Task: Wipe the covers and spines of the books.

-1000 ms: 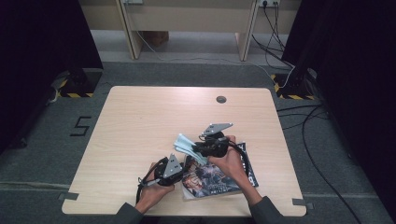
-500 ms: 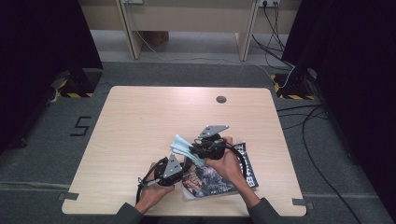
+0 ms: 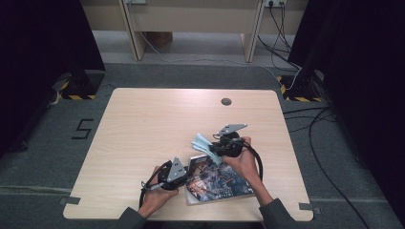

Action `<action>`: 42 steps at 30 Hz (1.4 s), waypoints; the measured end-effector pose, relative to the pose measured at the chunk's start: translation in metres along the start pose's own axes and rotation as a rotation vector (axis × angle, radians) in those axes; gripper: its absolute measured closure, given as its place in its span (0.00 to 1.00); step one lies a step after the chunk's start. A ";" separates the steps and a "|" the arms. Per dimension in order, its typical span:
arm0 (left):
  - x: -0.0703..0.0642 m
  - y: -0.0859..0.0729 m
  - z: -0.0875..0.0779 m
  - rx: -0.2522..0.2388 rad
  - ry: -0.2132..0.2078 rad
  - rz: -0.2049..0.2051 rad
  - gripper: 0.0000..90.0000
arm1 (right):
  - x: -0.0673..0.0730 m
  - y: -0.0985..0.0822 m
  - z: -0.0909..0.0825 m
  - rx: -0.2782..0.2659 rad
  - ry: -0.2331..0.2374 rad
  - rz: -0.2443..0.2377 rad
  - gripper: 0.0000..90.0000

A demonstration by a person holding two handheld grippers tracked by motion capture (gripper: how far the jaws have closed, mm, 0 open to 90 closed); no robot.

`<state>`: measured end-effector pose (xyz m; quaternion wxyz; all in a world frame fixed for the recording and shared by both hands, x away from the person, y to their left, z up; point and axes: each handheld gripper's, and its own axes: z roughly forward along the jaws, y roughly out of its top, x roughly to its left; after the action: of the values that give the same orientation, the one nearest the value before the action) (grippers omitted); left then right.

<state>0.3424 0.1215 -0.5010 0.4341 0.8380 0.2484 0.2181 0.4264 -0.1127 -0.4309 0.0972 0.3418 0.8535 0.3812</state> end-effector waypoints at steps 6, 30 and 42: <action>0.000 0.000 0.000 -0.005 -0.001 -0.001 0.89 | -0.046 -0.022 -0.006 0.045 -0.115 0.088 0.91; 0.000 0.001 -0.001 -0.011 0.000 -0.005 0.88 | -0.102 -0.052 -0.015 0.061 -0.244 0.232 0.91; 0.000 0.000 0.000 -0.008 0.001 -0.011 0.88 | -0.026 -0.015 -0.003 0.006 -0.073 0.068 0.91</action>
<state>0.3427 0.1216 -0.5008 0.4385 0.8348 0.2526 0.2170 0.4371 -0.1388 -0.4419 0.1142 0.3846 0.8383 0.3692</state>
